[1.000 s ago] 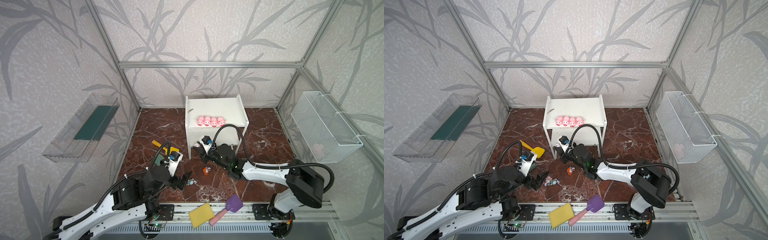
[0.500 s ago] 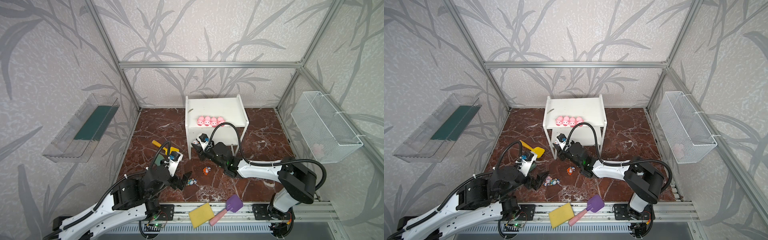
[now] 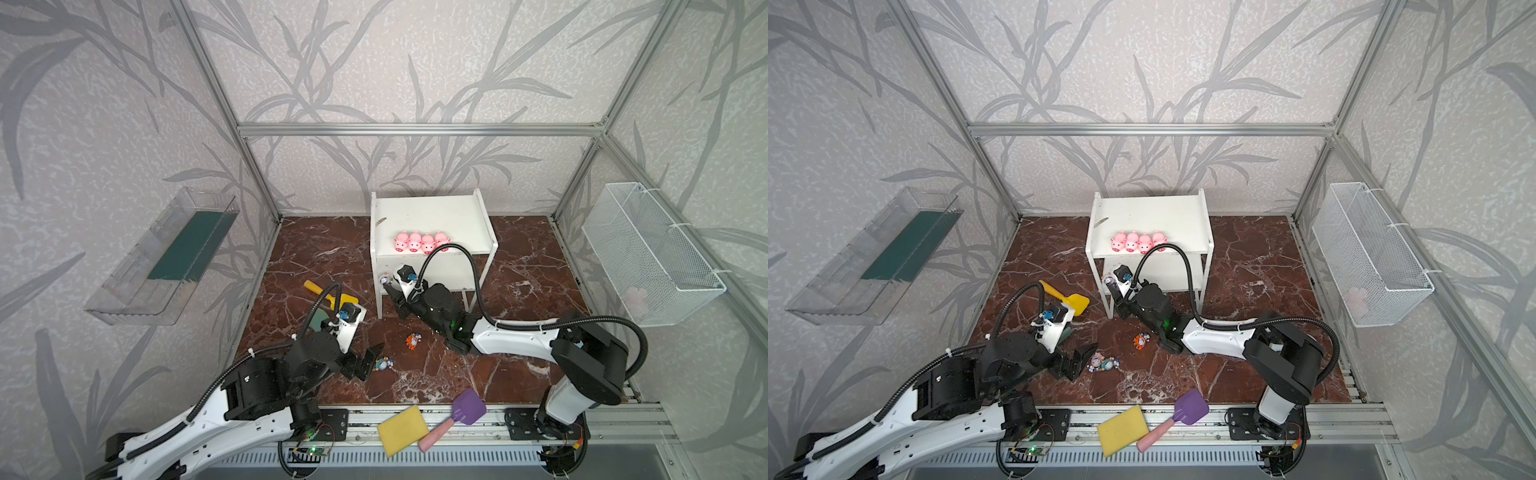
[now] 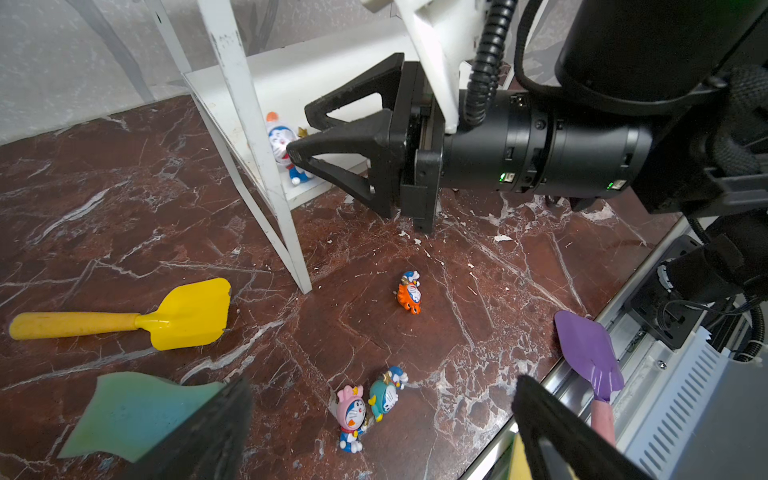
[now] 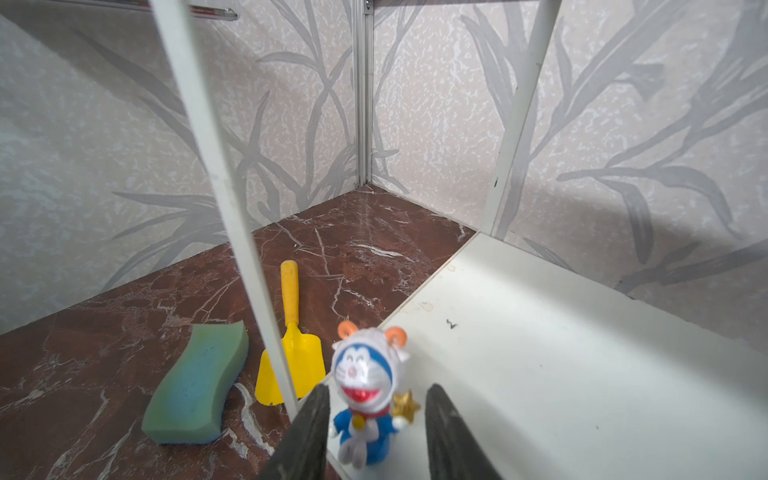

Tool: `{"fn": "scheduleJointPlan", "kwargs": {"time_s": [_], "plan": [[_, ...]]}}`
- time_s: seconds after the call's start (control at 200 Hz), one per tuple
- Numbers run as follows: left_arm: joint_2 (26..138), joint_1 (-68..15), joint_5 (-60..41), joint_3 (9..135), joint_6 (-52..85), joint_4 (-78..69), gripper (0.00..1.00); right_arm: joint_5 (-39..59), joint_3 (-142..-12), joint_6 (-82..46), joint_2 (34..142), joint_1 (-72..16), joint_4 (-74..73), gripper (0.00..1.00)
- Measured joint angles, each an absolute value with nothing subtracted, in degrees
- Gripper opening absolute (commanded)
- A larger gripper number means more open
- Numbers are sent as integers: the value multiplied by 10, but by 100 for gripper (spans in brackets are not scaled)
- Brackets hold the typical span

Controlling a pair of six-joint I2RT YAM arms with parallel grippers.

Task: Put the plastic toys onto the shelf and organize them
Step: 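Withdraw the right gripper from the shelf while the left gripper moves toward it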

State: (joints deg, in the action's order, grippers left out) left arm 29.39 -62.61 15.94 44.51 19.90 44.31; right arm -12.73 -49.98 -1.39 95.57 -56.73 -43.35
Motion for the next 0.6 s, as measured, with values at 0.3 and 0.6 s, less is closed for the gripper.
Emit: {"fn": "scheduleJointPlan", "kwargs": {"time_s": [0.3, 0.6], "plan": [[294, -626, 159, 445, 199, 443, 99, -131, -500, -15, 959, -567, -435, 40], [294, -626, 188, 445, 200, 444, 99, -130, -455, -17, 954, -567, -482, 44]]}}
